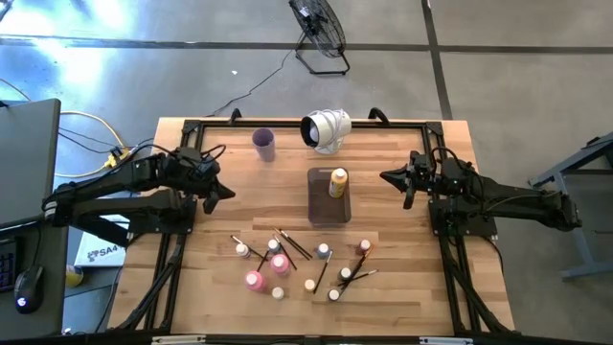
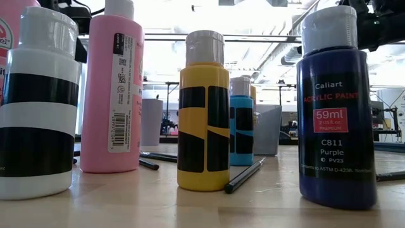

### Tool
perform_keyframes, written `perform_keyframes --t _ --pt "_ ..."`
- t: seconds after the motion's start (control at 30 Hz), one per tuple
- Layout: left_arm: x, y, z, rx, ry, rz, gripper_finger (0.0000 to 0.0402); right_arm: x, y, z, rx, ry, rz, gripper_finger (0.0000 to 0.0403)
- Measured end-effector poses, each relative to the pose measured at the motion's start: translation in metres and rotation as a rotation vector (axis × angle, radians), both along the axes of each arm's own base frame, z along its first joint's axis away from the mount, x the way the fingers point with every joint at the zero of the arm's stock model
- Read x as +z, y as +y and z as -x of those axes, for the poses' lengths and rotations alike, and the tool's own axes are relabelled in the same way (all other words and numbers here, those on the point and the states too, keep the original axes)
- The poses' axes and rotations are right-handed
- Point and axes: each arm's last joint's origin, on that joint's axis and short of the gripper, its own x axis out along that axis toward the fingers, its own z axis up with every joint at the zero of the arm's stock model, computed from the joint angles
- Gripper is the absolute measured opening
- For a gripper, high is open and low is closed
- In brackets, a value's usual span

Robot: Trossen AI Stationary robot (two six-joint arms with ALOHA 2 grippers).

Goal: Pick & Place Paint Supplies
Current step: Put the top pink paint bottle into the black bin

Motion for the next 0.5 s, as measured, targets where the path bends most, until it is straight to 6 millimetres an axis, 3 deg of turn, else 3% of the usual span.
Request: perform_keyframes --t 0.17,0.37,0.5 --pt "0.004 -0.010 -0.005 -0.028 -0.041 0.041 0.0000 0.000 0.000 0.000 0.000 0.000 0.000 0.0002" --pt "0.020 -0.026 -0.023 -0.141 -0.226 -0.038 0.0000 0.002 0.000 0.000 0.000 -0.019 0.005 0.0002" --pt "0.021 -0.033 -0.024 -0.144 -0.147 -0.087 0.0000 0.002 0.000 0.000 0.000 -0.018 0.005 0.0002"
